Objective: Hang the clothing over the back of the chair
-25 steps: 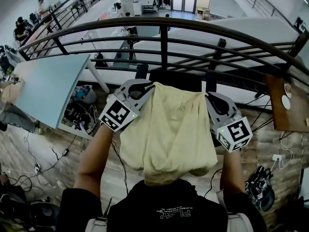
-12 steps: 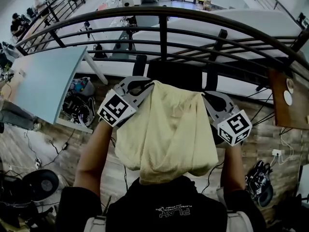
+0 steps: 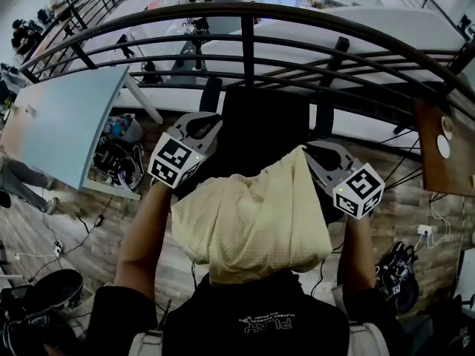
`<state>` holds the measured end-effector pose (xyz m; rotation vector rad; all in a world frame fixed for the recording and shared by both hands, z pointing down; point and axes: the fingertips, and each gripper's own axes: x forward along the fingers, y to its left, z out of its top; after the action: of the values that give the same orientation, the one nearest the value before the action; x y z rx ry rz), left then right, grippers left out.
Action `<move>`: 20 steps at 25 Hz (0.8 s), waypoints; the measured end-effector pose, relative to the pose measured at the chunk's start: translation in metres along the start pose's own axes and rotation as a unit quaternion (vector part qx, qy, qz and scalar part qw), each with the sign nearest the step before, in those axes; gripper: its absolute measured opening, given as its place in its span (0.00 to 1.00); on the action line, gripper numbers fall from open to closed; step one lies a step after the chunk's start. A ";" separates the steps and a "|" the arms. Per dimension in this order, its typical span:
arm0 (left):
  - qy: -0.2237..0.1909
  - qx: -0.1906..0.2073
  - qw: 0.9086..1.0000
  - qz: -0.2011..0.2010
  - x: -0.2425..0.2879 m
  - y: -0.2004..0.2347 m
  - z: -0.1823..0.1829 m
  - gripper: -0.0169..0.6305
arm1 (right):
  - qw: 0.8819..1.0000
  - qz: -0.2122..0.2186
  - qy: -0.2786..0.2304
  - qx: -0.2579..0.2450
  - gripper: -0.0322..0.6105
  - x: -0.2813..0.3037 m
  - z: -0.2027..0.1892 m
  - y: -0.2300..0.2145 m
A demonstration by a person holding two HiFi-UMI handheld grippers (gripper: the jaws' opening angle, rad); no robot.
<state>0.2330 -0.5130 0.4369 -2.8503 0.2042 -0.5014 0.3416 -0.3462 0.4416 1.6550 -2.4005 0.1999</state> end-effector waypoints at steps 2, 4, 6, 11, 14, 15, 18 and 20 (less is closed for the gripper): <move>-0.001 -0.008 1.000 0.004 0.003 0.002 -0.001 0.08 | 0.998 0.045 0.039 -0.009 0.11 0.001 -0.014 0.010; 0.000 -0.013 1.000 0.010 0.004 0.005 -0.002 0.08 | 0.995 0.061 0.076 -0.029 0.11 0.000 -0.027 0.013; 0.000 -0.017 1.000 0.014 0.004 0.008 -0.004 0.08 | 0.995 0.053 0.083 -0.034 0.11 -0.002 -0.031 0.010; -0.007 -0.024 1.000 0.017 0.005 0.011 -0.002 0.08 | 0.993 0.054 0.100 -0.028 0.11 -0.014 -0.039 0.004; -0.010 -0.025 0.999 0.019 0.001 0.010 -0.001 0.08 | 0.991 0.060 0.118 -0.033 0.11 -0.023 -0.044 0.005; -0.012 -0.026 0.999 0.019 0.000 0.011 0.000 0.08 | 0.992 0.049 0.115 -0.032 0.11 -0.025 -0.043 0.002; -0.019 -0.027 0.999 0.024 -0.006 0.013 0.002 0.08 | 0.997 -0.009 0.080 -0.016 0.11 -0.024 -0.029 -0.010; -0.026 -0.029 0.999 0.028 -0.010 0.015 0.004 0.08 | 0.997 -0.049 0.051 -0.009 0.11 -0.024 -0.016 -0.017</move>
<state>0.2233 -0.5243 0.4262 -2.9001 0.2927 -0.4157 0.3675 -0.3273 0.4510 1.7078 -2.2350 0.2403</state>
